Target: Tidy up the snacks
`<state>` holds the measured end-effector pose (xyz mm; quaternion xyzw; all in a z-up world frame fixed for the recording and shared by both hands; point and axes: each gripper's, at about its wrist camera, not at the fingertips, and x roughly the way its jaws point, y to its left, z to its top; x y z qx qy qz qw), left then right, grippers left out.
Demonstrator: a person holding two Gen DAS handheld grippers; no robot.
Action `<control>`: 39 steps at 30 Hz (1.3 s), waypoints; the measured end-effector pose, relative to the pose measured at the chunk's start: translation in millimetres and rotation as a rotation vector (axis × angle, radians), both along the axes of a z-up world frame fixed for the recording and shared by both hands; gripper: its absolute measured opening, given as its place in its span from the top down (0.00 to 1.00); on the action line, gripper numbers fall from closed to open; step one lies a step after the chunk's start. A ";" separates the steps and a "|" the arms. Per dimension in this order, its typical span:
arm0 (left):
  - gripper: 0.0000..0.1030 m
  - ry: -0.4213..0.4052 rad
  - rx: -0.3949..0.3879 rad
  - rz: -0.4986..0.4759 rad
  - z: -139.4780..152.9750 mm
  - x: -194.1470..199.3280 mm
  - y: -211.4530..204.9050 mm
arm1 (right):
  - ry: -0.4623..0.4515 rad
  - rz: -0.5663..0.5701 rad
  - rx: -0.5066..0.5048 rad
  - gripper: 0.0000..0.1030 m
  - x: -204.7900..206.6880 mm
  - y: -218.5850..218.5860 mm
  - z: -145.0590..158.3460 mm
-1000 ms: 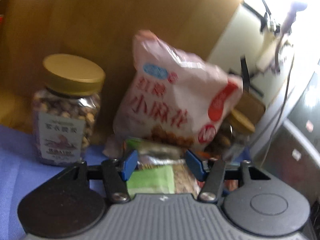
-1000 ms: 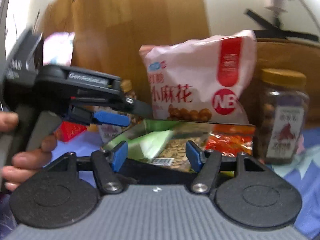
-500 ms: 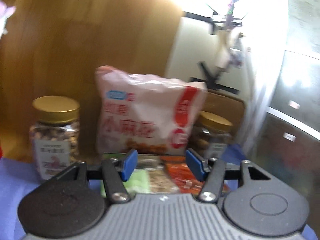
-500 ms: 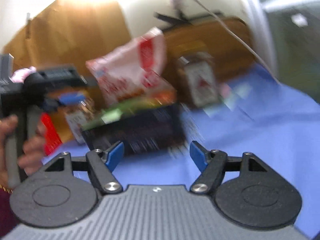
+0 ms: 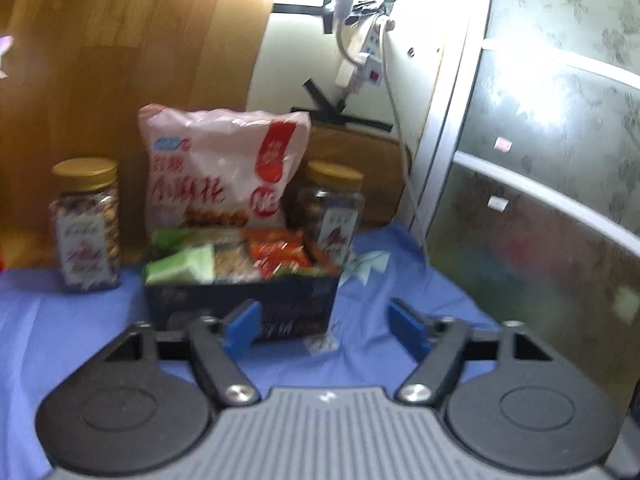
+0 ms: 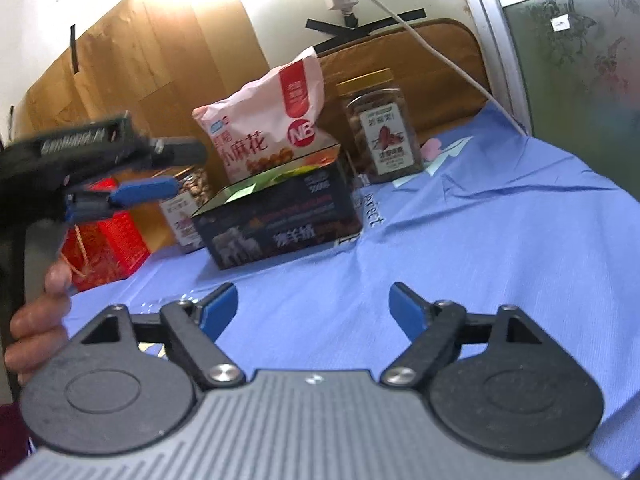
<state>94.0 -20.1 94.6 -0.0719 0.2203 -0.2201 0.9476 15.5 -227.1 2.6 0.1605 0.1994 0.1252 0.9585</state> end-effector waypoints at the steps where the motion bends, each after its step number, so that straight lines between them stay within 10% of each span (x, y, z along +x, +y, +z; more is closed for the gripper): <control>1: 0.16 -0.007 0.006 0.018 -3.6 -7.3 1.6 | 0.007 0.012 0.009 0.16 -1.5 -0.4 -0.5; 13: 0.03 0.012 -0.018 0.262 -27.1 -75.3 23.6 | -0.013 0.093 0.034 0.12 -34.0 10.6 -6.1; 39: 0.00 0.115 0.295 0.429 -45.1 -116.9 -4.3 | -0.036 0.069 0.059 0.03 -74.8 11.8 -15.6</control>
